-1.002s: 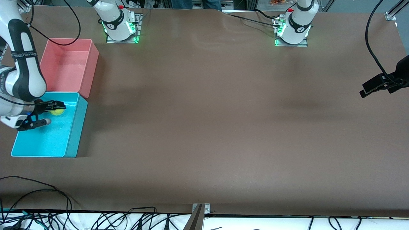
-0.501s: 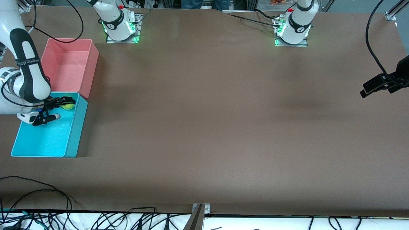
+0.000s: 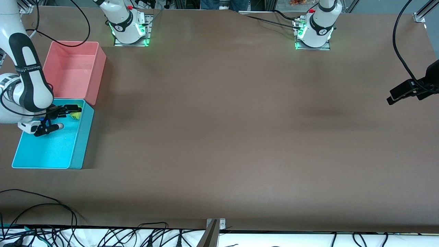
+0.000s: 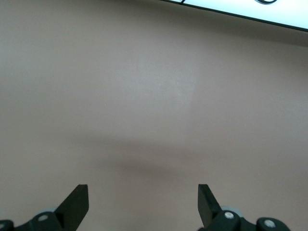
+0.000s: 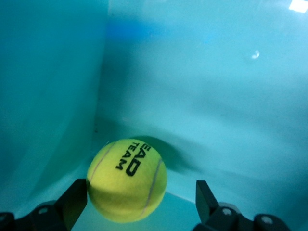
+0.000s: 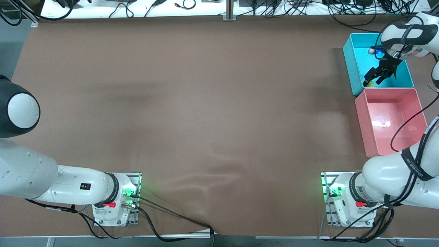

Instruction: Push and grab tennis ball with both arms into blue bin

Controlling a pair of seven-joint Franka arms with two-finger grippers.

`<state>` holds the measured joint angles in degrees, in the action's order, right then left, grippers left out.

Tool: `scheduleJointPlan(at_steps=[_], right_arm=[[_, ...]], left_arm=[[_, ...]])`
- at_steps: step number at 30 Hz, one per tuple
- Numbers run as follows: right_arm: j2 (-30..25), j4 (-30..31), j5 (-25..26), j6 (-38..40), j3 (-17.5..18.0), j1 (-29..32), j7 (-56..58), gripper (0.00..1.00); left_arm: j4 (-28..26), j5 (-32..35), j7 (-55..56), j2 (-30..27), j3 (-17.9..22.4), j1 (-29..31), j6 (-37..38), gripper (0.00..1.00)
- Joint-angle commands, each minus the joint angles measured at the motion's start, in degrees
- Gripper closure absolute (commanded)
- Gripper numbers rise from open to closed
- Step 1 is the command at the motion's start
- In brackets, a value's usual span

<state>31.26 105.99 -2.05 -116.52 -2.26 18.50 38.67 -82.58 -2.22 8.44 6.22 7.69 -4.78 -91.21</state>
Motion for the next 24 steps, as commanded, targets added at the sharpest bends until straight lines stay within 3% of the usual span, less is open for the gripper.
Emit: scheduleJointPlan(at_steps=[1, 6, 15, 24], right_arm=[[-1.46, -2.10, -0.94, 1.12, 0.68, 0.31, 0.97, 0.00], [-4.36, -4.47, -0.94, 5.67, 1.12, -0.83, 0.44, 0.00], [-5.33, -14.31, -0.59, 19.73, 1.12, -2.32, 0.17, 0.00], [-6.56, -24.24, 3.01, 33.80, 1.21, -6.89, -10.62, 0.00]], left_arm=[[1.10, -1.21, -1.23, 0.38, 0.40, 0.12, -0.02, 0.00], [1.10, -1.03, -1.23, 0.46, 0.31, 0.12, -0.02, 0.00], [1.10, -0.86, -1.23, 0.38, 0.22, 0.12, 0.07, 0.00], [1.02, -0.68, -1.32, 0.38, -0.04, -0.06, 0.16, 0.00]])
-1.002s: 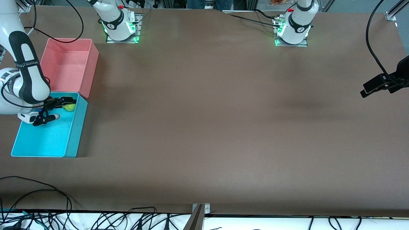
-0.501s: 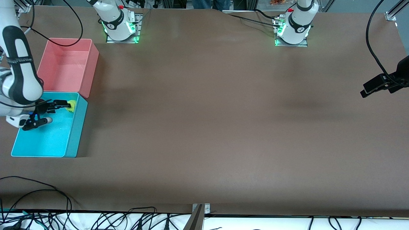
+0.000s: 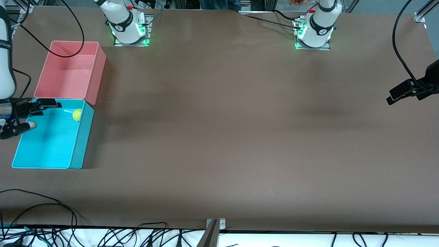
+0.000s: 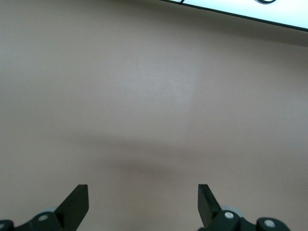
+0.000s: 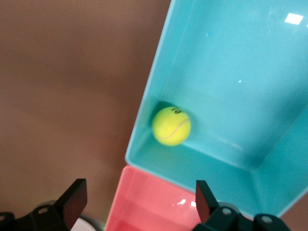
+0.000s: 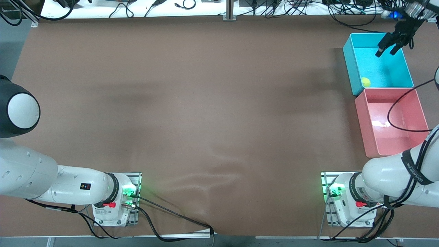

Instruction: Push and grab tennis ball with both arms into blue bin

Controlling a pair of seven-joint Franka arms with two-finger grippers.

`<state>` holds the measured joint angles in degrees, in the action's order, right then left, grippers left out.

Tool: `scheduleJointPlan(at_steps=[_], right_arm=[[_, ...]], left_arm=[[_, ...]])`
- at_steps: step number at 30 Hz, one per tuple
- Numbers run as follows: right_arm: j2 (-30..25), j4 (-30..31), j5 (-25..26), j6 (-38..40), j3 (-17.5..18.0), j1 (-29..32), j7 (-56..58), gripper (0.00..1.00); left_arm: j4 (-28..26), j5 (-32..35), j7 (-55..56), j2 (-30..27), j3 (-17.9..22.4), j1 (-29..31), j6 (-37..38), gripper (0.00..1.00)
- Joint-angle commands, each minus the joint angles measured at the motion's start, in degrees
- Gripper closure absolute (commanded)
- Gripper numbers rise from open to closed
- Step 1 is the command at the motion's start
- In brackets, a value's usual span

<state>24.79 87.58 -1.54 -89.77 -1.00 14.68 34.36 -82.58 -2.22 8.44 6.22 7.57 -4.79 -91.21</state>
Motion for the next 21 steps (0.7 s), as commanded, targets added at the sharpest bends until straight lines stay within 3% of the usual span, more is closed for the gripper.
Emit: scheduleJointPlan(at_steps=[1, 16, 21], right_arm=[[-0.18, -6.37, 3.03, 7.85, -0.06, -4.13, -7.98, 0.00], [-8.43, -6.46, 8.04, 8.73, -0.06, -15.47, -21.00, 0.00], [-11.77, -5.23, 7.43, 7.85, 1.35, -15.83, -21.18, 0.00]], left_arm=[[1.01, -0.59, -1.32, 0.38, 0.08, -0.30, 0.24, 0.00], [0.57, -0.50, -9.67, 0.90, -0.63, -1.01, 0.33, 0.00], [0.49, 3.97, -13.18, 0.82, -1.50, -1.10, 0.60, 0.00]])
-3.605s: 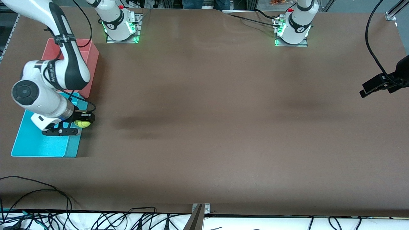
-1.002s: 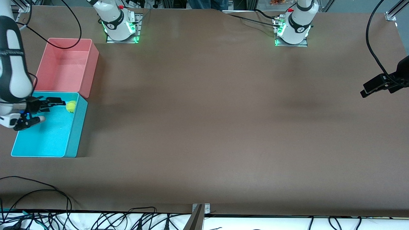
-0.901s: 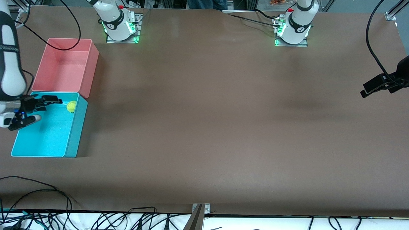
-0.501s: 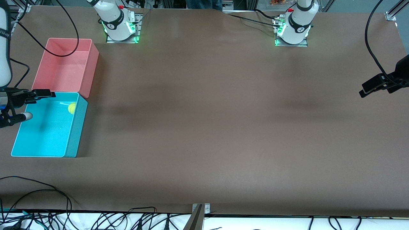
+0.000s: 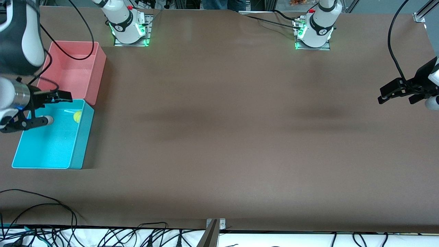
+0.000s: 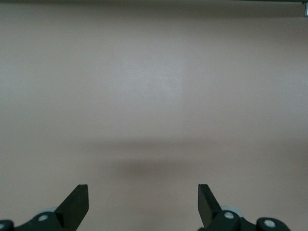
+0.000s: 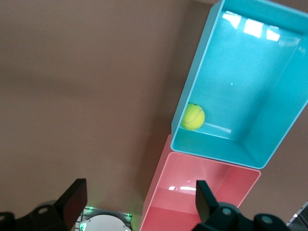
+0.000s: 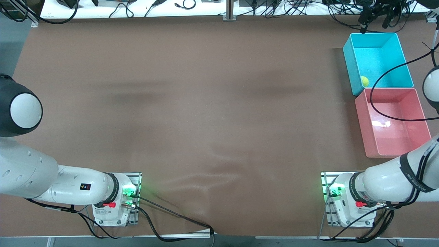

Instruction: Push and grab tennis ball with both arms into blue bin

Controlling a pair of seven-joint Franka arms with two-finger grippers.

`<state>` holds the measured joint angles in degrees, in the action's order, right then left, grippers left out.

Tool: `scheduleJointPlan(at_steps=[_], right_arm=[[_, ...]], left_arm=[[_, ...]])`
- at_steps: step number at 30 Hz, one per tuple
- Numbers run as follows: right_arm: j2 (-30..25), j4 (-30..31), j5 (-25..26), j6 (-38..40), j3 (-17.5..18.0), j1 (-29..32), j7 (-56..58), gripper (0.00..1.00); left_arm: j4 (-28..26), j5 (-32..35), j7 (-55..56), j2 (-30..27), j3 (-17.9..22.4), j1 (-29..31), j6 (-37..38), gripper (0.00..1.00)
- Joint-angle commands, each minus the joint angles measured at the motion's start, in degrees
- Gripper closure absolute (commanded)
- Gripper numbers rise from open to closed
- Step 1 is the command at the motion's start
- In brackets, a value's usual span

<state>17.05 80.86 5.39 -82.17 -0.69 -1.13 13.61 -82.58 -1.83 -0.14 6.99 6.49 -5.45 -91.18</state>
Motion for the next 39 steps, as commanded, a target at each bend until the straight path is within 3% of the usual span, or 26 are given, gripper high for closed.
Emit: scheduleJointPlan(at_steps=[1, 4, 12, 15, 22, 27, 33, 37, 39], right_arm=[[-4.21, 1.67, 0.50, 0.26, 1.39, -0.01, -0.69, 0.00], [-4.83, 3.07, 0.15, 0.08, 1.84, -0.27, -4.11, 0.00], [-18.71, 20.91, -0.29, -8.79, 2.72, -1.59, -10.00, 0.00], [-19.51, 21.18, -0.55, -8.36, 1.93, -1.50, -10.18, 0.00], [-19.33, 20.92, -8.11, -9.24, -6.77, -2.21, -10.09, 0.00], [-19.16, 21.00, -8.37, -9.76, -7.30, -2.12, -10.18, 0.00], [-18.81, 20.92, -7.59, -15.99, -7.22, -2.03, -9.92, 0.00], [-18.54, 20.74, -5.04, -18.29, -6.60, -1.94, -9.13, 0.00], [-18.72, 20.48, -2.59, -17.94, -4.59, -1.85, -9.13, 0.00]], left_arm=[[0.49, 4.72, -5.30, 0.04, -1.29, -0.53, 0.56, 0.00], [0.40, 5.43, -5.75, -0.04, -2.00, -0.27, 0.56, 0.00], [0.23, 5.08, -5.40, -0.04, -2.09, 0.08, 1.09, 0.00], [0.14, 4.73, -5.48, -0.22, -2.00, 0.44, 1.96, 0.00], [-0.39, 4.47, -5.57, -0.48, -2.09, 0.35, 3.99, 0.00], [-0.39, 2.36, -5.75, -0.48, -2.00, 0.44, 5.13, 0.00], [-0.21, 2.35, -5.75, -0.39, -2.00, 0.44, 5.13, 0.00], [-0.04, 2.35, -5.66, -0.39, -1.92, 0.44, 5.13, 0.00], [-0.04, 2.35, -5.66, -0.39, -1.83, 0.44, 5.13, 0.00]])
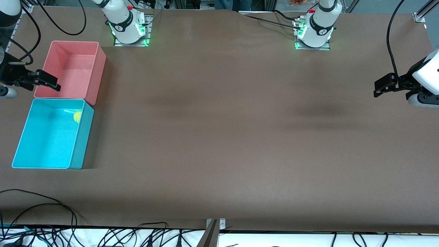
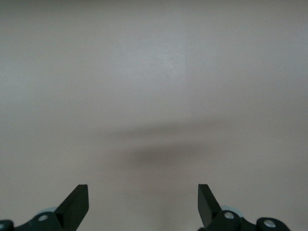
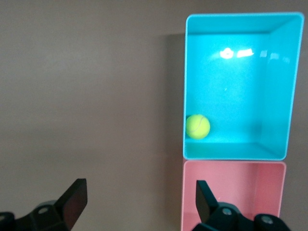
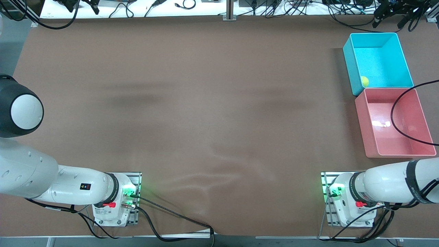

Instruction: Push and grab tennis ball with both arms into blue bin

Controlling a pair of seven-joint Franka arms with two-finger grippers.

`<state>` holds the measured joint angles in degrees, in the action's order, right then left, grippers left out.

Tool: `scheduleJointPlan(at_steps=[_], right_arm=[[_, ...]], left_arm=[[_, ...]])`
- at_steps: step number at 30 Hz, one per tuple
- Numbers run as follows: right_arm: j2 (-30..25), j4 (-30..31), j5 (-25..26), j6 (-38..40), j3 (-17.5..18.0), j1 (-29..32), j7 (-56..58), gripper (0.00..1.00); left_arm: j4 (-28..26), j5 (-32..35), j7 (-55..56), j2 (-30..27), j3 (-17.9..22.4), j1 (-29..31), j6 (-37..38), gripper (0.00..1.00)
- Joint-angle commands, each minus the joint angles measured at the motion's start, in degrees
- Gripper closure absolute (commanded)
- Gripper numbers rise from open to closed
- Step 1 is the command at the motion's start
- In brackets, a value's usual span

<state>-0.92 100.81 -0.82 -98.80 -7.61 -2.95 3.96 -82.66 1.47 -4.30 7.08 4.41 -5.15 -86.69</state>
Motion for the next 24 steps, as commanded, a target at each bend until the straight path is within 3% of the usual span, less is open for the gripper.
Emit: scheduleJointPlan(at_steps=[1, 8, 24], right_arm=[[-0.92, 0.62, 3.98, -1.14, 3.21, 0.31, 0.26, 0.00], [-1.19, 0.62, 2.49, 3.43, 5.24, 3.56, 0.08, 0.00], [-0.48, -0.88, 1.96, 3.61, 6.12, 3.65, 0.61, 0.00]], left_arm=[[0.04, -0.94, -1.50, -0.49, 0.25, 0.14, 0.65, 0.00], [0.04, -0.94, -1.50, -0.49, 0.25, 0.22, 0.65, 0.00], [0.04, -0.94, -1.50, -0.49, 0.34, 0.22, 0.65, 0.00]])
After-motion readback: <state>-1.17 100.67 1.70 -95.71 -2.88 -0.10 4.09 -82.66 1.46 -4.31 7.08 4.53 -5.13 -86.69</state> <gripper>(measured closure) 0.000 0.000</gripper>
